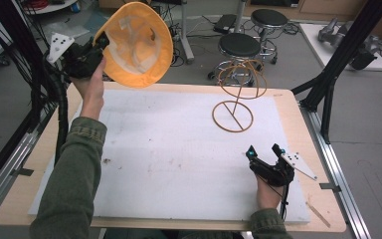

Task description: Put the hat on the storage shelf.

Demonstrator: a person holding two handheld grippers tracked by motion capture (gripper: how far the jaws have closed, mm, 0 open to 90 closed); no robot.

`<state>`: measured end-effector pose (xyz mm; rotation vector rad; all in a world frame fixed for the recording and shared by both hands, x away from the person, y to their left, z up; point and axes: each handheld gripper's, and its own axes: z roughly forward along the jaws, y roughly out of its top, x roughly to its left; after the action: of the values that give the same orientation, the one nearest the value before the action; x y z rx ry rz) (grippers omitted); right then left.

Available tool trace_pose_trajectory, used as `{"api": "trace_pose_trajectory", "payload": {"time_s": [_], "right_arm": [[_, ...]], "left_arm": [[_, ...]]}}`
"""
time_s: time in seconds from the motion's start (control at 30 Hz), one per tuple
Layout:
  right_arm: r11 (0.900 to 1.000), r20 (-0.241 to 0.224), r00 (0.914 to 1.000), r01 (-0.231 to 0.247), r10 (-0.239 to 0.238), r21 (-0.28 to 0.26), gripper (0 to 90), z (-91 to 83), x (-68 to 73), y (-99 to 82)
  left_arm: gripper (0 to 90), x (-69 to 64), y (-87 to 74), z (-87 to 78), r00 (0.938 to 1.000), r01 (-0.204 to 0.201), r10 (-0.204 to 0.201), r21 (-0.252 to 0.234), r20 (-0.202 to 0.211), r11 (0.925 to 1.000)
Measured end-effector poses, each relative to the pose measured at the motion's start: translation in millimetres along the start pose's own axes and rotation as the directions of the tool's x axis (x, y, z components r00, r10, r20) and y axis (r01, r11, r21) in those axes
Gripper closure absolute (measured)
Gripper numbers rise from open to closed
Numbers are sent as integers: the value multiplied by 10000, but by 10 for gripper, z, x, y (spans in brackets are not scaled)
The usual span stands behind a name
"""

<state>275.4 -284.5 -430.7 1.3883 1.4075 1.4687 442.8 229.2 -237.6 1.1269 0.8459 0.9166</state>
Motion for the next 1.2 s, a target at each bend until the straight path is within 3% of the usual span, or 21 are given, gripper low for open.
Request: {"api": "trace_pose_trajectory", "payload": {"time_s": [0.27, 0.37, 0.67, 0.83, 0.97, 1.1, 1.2], "right_arm": [[10000, -40, 10000, 7, -7, -15, 58, -2, 9, -1], [10000, -24, 10000, 21, -21, -36, 58, -8, 11, 1], [9997, -14, 9997, 223, -223, -70, 58, -2, 20, -1], [10000, 10, 10000, 21, -21, -86, 58, -14, 18, 4], [9999, -26, 10000, -2, 1, -148, 58, -19, 12, 6], [9999, -61, 10000, -12, 11, -104, 58, -14, 16, 5], [9999, -71, 10000, -14, 13, -153, 58, -9, 7, 5]], "left_arm": [[857, -301, -26, 292, 9985, -7, 8, -27, 551, 10000], [857, -404, -34, 388, 9961, 320, -309, -118, 824, 9994], [857, -786, -107, 697, 9904, 462, -437, -160, 1310, 9988], [857, -1002, -167, 870, 9880, 326, -315, -51, 1513, 9995], [857, -1192, -184, 1036, 9883, -362, 360, -16, 1484, 9993], [857, -1330, -215, 1146, 9874, -555, 558, -56, 1478, 9984], [857, -1440, -254, 1227, 9885, -479, 482, -53, 1432, 9988]]}}
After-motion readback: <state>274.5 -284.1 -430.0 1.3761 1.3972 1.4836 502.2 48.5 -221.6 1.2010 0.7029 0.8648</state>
